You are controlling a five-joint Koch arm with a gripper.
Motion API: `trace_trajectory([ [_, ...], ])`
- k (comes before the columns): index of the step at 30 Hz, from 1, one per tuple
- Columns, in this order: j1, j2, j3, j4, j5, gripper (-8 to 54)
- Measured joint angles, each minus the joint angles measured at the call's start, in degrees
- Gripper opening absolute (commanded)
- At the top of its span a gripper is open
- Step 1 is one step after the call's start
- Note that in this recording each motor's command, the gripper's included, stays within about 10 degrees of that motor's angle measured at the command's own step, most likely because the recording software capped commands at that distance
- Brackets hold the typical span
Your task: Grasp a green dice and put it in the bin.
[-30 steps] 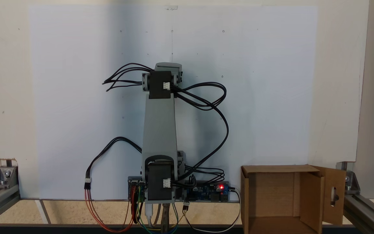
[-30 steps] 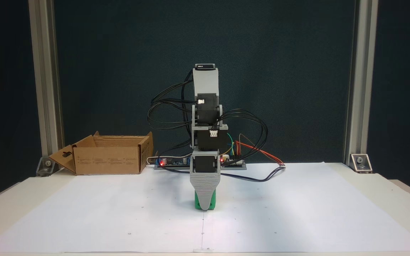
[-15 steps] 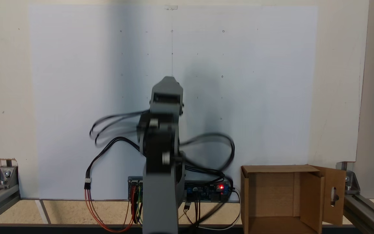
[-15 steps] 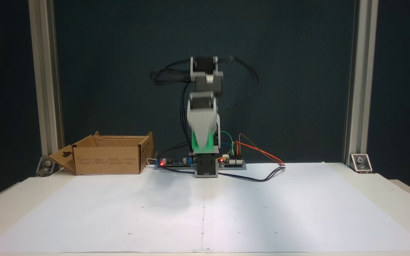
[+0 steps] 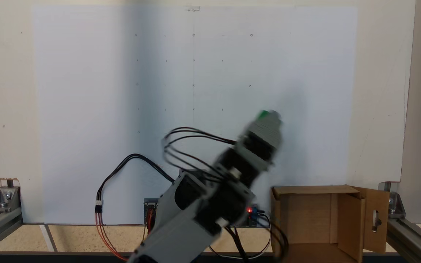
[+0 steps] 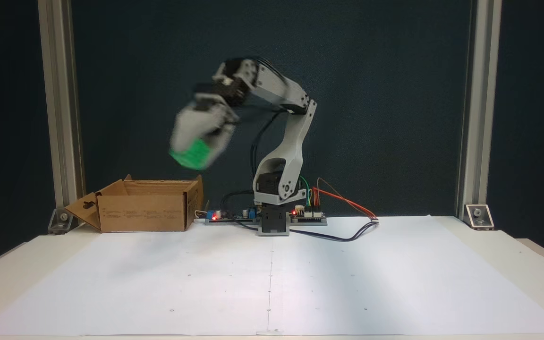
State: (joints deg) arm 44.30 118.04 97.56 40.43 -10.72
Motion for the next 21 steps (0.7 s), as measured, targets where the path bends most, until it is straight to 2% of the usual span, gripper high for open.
trace_trajectory([
  [7,36.21,-8.79,-7.12,-0.18,-7.12,11.5],
  [13,49.57,-15.56,-7.12,-0.18,-12.92,11.5],
  [21,54.05,-28.04,-7.12,-0.18,-17.14,11.5],
])
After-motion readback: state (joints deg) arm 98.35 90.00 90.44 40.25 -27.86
